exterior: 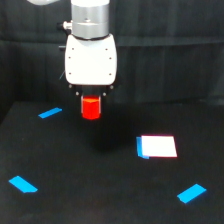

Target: Pick up the red object from the table

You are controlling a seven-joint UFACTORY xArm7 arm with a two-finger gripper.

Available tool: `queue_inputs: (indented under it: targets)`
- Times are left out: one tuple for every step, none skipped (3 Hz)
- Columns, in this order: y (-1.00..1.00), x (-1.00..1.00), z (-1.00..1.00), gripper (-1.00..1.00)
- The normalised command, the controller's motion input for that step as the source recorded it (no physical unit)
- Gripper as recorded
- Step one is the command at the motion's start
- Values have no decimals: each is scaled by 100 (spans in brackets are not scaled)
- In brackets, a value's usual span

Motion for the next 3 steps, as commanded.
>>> queue_inputs:
  targets:
    - [8,4,46,-100]
    - [-7,11,68,-100]
    - [-6,11,46,-92]
